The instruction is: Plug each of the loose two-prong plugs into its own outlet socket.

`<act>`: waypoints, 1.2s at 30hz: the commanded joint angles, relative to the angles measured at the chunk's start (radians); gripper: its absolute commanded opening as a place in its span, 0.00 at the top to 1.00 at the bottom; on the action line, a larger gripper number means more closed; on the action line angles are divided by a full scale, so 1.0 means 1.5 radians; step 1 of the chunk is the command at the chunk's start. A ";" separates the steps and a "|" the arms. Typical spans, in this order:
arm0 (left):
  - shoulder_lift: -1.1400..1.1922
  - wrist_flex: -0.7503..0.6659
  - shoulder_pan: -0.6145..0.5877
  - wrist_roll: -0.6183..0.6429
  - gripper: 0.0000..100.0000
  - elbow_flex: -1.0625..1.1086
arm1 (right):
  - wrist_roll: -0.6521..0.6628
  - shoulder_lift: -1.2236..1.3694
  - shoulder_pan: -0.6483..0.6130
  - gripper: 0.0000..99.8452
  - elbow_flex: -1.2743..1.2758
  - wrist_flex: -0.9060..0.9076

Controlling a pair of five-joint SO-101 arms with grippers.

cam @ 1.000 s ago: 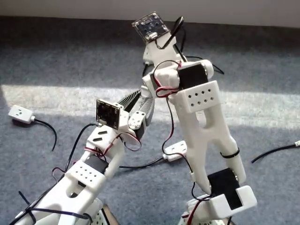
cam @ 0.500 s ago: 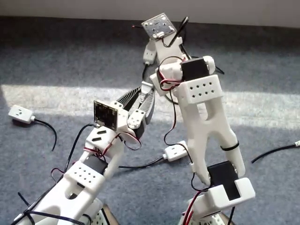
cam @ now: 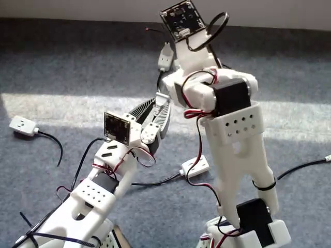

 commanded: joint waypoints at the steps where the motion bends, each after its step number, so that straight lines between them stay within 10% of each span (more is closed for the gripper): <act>1: -0.015 -0.014 0.014 0.005 0.99 -0.004 | -0.007 0.008 -0.032 0.99 0.002 -0.008; 36: -0.016 -0.015 -0.023 0.009 0.99 -0.012 | -0.019 0.109 0.079 0.99 0.020 -0.096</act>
